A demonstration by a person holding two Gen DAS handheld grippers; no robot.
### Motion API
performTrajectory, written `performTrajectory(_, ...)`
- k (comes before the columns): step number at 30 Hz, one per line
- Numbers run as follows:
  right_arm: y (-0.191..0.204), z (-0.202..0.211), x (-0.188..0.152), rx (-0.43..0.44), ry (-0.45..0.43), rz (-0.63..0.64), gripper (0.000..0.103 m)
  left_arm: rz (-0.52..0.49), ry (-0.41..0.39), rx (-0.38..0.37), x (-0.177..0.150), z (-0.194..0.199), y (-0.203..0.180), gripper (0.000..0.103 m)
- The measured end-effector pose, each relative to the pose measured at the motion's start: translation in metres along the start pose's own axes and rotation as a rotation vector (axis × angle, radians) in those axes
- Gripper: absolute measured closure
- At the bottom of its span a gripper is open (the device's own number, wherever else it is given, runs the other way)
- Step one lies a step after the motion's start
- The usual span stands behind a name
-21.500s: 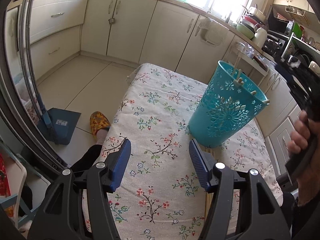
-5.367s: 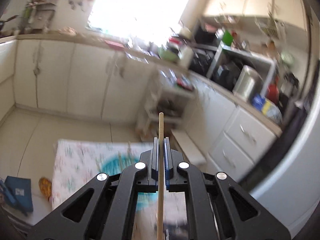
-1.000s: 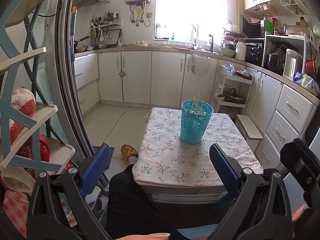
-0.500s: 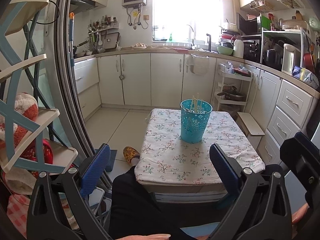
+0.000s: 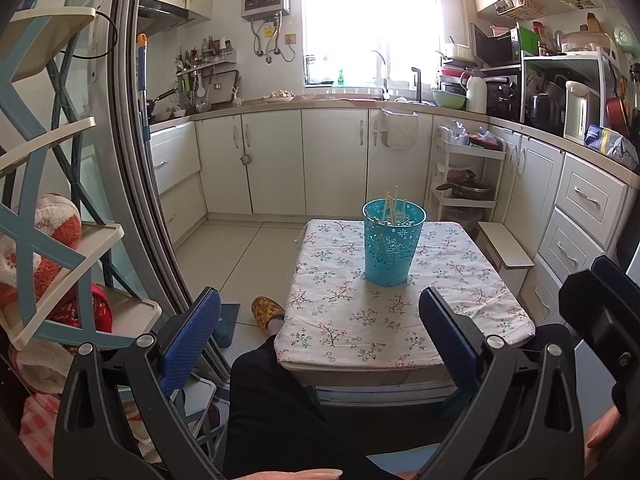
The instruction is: Organize utensils
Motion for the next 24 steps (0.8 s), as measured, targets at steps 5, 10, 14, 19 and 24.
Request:
performTrajectory(5, 0.0001, 0.001, 0.0006, 0.001, 0.0, 0.003, 0.007, -0.003, 0.0, 0.0, 0.0001, 0.0012, -0.0005, 0.008)
performTrajectory(10, 0.0004, 0.0019, 0.0008, 0.001, -0.001, 0.006, 0.007, -0.007, -0.001, 0.0, 0.0002, 0.0013, -0.0012, 0.008)
performTrajectory(14, 0.0012, 0.0012, 0.001, 0.001, 0.0, 0.005, 0.007, -0.017, -0.003, 0.004, 0.0008, 0.0012, -0.001, 0.008)
performTrajectory(19, 0.001, 0.0015, 0.0019, 0.002, 0.001, 0.006, 0.007, -0.018, -0.003, 0.007, 0.0005, -0.0003, -0.0016, 0.008)
performTrajectory(24, 0.0009, 0.0019, 0.0025, 0.003, 0.0, 0.004, 0.007, -0.015, -0.073, 0.034, 0.0047, 0.0088, 0.0019, 0.008)
Point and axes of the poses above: each gripper's, at about its wrist camera, not at the fingertips, and z roughly against the way its jaws point, y to its left, x to its top, the point moved 9 cm from there along -z, roughly the way its jaws point, and after that the axes turned 1 degree about -y, right-handed, at the moved point
